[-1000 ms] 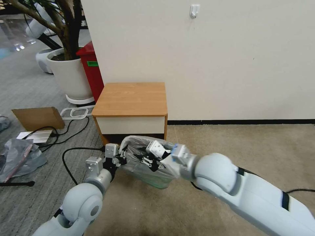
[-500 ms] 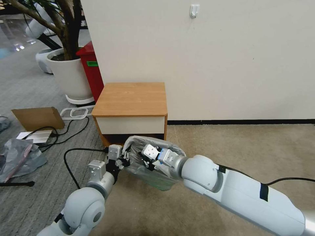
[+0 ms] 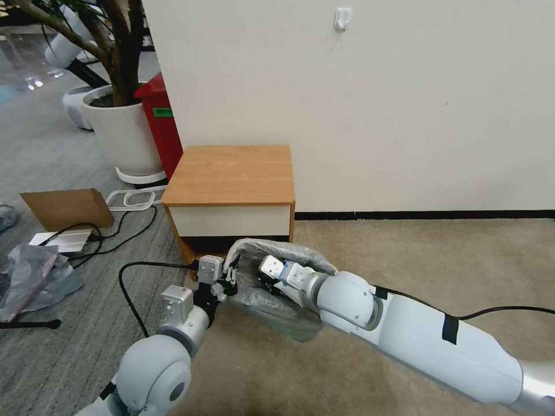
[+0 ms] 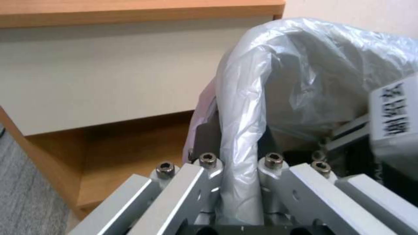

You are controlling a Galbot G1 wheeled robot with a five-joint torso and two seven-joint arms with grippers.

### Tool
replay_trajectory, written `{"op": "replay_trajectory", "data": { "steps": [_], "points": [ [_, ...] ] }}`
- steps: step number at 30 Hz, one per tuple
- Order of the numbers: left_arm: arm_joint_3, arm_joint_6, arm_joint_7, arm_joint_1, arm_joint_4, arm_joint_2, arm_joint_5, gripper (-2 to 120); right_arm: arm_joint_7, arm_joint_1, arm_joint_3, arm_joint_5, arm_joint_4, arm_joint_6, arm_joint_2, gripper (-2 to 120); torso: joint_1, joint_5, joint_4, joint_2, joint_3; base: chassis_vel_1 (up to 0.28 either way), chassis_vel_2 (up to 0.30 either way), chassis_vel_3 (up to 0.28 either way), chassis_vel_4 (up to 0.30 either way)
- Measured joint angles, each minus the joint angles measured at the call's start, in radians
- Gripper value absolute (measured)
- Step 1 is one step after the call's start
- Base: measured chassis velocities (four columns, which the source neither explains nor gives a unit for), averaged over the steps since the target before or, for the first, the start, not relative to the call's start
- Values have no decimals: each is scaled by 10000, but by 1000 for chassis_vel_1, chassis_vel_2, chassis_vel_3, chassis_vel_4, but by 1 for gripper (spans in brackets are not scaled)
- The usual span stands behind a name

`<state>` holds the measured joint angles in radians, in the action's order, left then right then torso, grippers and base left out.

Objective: Pick up the garbage bag from the table and place it over the trash can.

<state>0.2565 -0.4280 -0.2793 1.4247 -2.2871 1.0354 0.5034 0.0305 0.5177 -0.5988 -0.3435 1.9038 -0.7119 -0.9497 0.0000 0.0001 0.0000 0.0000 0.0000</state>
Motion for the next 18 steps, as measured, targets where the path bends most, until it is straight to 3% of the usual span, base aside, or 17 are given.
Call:
{"op": "replay_trajectory", "data": {
  "steps": [18],
  "points": [
    [-268,92,125,-264,-33,82,-97,4,85,-100,-295,-253,-649,11,-141,0,0,0,0,0,0,0,0,0,0]
  ]
}}
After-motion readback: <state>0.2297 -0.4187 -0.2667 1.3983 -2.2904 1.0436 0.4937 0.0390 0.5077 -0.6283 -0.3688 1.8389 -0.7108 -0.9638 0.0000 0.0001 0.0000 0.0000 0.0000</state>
